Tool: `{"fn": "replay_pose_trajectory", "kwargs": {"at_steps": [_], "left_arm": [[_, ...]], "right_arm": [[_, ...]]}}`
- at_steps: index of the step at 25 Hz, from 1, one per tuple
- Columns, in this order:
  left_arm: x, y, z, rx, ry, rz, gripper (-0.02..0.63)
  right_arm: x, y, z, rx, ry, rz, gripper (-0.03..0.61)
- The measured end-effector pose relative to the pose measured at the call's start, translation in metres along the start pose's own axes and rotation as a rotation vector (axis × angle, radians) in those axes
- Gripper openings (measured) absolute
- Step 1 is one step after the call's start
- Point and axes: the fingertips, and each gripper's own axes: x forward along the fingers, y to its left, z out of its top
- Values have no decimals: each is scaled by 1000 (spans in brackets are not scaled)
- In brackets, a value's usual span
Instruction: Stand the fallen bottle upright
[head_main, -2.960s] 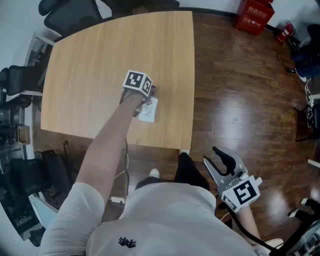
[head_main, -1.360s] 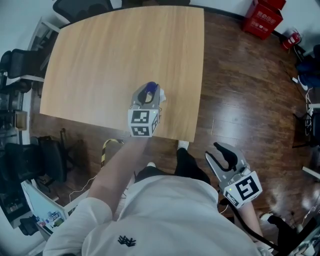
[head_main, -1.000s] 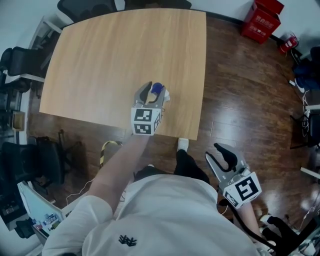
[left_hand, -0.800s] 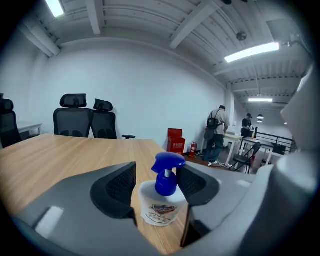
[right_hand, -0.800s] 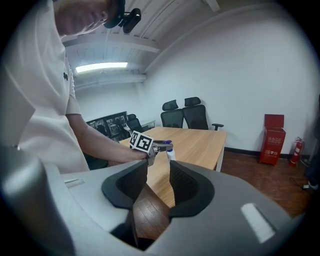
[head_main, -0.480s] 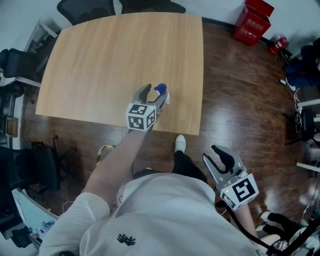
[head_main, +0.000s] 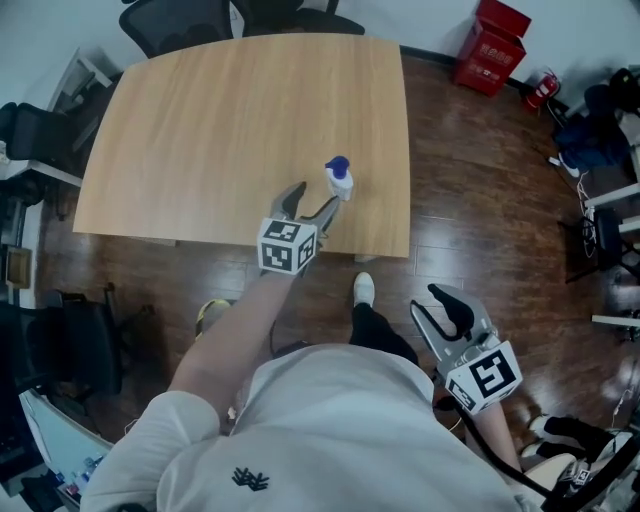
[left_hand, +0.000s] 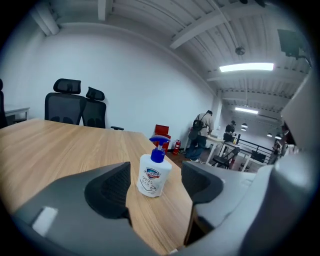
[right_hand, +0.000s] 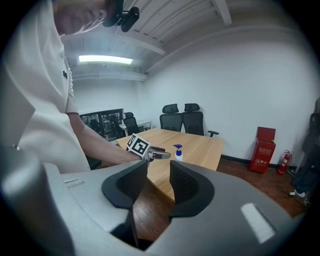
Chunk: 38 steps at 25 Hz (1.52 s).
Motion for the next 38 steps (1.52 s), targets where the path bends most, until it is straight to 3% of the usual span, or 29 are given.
{"fn": "replay_pose_trajectory", "kwargs": {"at_steps": [6,14,19,23,31,38], "left_arm": [[-79,-27,7,47,-61,-121,308],[-218,-69,-14,53,-51,-230,293],[-288,-100,-26,118,-85,-231,270],[-342,-151,-43,150,-118,-226,262],[-437,-276,-63,117,-160,-196,262],[-482,-318,-83,141,-125,-230,261]], "right_arm": [[-20,67,-3,-9,-16,-70,144],[-70,127,-18,45,-24,-168,153],[-85,152,-31,3,-80,-135,153],[-121,180,-62,-21,-106,-104,153],[-201,232,-129,1,-82,-7,153],[-242,260,-143,7,-121,-19,153]]}}
